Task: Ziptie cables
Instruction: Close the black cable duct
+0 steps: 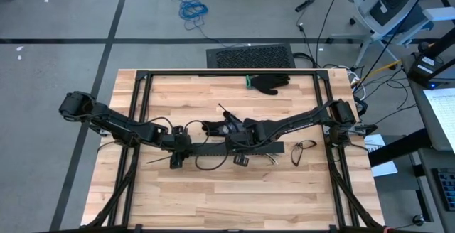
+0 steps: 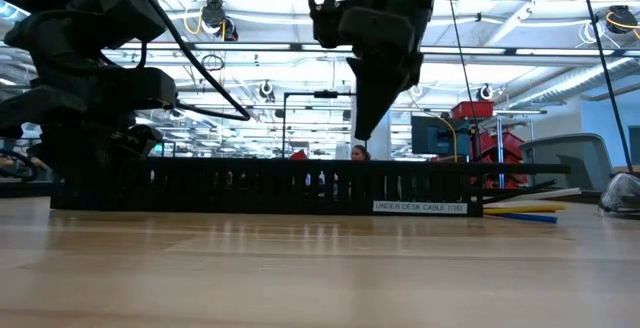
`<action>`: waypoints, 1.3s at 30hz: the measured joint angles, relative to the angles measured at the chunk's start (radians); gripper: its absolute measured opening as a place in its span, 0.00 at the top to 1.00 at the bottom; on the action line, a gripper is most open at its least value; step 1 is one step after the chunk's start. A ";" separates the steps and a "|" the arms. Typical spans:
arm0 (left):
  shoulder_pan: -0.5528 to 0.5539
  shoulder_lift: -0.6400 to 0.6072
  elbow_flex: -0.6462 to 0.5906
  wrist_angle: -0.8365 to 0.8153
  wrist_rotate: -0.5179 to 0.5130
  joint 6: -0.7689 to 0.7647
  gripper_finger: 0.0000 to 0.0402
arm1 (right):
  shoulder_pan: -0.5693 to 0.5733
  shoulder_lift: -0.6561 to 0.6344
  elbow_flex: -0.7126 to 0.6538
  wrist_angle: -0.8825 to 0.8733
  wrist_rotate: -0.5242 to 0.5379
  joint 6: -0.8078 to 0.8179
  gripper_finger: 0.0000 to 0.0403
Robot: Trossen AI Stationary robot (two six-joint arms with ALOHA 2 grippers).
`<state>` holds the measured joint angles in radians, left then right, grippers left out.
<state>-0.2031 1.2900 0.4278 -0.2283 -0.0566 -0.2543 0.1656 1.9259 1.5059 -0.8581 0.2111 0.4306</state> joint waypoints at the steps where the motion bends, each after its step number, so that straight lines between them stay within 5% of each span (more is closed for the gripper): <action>1: 0.000 0.000 0.000 0.000 0.000 0.000 0.36 | 0.000 0.000 0.000 0.005 0.006 0.000 0.83; 16: -0.001 0.000 0.000 0.002 -0.020 0.000 0.36 | -0.041 0.000 0.000 0.124 -0.030 -0.008 0.83; 24: 0.000 0.000 0.003 0.007 -0.027 0.133 0.36 | -0.079 0.000 0.000 0.107 -0.027 0.003 0.83; 39: 0.000 0.000 0.013 -0.021 -0.023 0.027 0.36 | -0.003 0.004 0.000 0.053 -0.072 0.111 0.83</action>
<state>-0.2031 1.2900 0.4412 -0.2495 -0.0792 -0.2271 0.1629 1.9296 1.5055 -0.8053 0.1392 0.5414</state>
